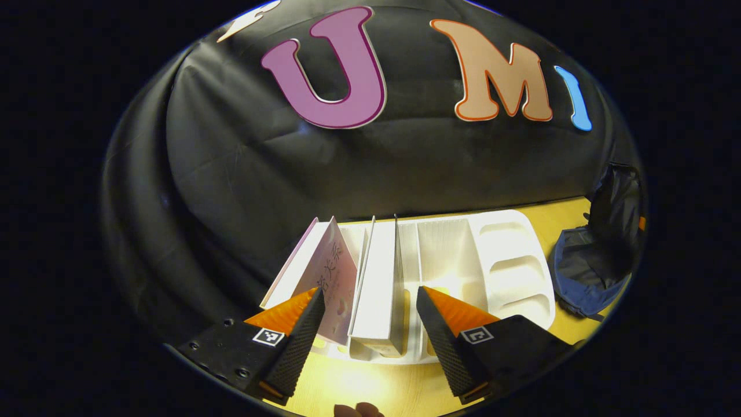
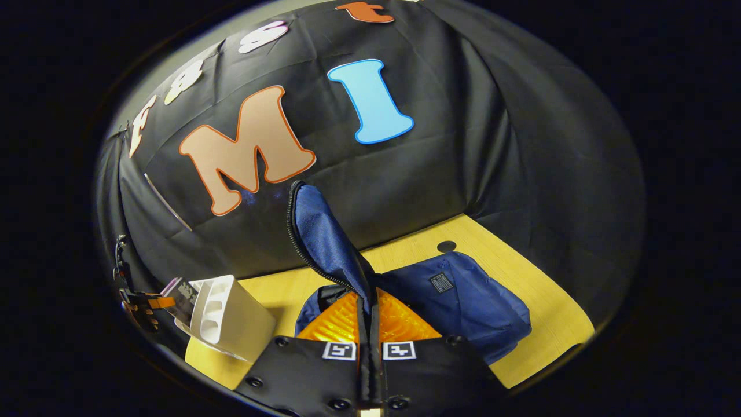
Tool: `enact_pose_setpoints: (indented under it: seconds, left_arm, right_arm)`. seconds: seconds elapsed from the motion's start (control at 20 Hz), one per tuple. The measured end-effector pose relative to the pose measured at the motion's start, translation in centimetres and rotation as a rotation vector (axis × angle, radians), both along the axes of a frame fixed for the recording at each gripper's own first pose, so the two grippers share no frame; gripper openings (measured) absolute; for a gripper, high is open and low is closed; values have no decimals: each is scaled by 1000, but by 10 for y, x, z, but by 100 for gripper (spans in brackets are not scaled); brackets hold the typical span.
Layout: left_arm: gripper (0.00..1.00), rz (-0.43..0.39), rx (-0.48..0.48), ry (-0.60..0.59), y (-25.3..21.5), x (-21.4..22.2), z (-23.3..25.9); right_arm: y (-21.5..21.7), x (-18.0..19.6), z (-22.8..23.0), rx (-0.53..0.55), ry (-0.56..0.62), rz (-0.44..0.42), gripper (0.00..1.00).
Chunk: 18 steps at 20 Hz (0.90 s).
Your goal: Open the schoolbag, grab two books from the bookshelf and put them into the schoolbag.
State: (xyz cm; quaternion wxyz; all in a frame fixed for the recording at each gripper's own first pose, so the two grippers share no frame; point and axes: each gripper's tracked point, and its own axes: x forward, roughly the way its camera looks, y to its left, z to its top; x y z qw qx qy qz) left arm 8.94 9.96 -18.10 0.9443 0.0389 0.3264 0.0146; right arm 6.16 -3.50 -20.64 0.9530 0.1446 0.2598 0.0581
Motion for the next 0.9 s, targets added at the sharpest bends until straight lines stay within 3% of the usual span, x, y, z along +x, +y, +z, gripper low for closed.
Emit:
enact_pose_setpoints:
  seconds: [0.15, 0.65, 0.75, 0.85, 0.9]
  left_arm:
    - [95, -14, -3, 72, 2, 8, -15]
    - [88, -179, 86, 298, -8, 24, -40]
    - [78, -191, 105, 343, -10, 26, -47]
    - [52, -216, 91, 393, -16, 18, -43]
    - [48, -222, 71, 414, -22, 20, -48]
  right_arm:
    - [-1, -1, 1, -9, -1, 2, 3]
    - [-2, 0, 3, -11, -4, -2, 3]
    - [-1, 0, 3, 2, -2, -10, 3]
    - [0, 0, 3, 5, -1, -14, 5]
    - [-1, 0, 2, 4, -1, -11, 3]
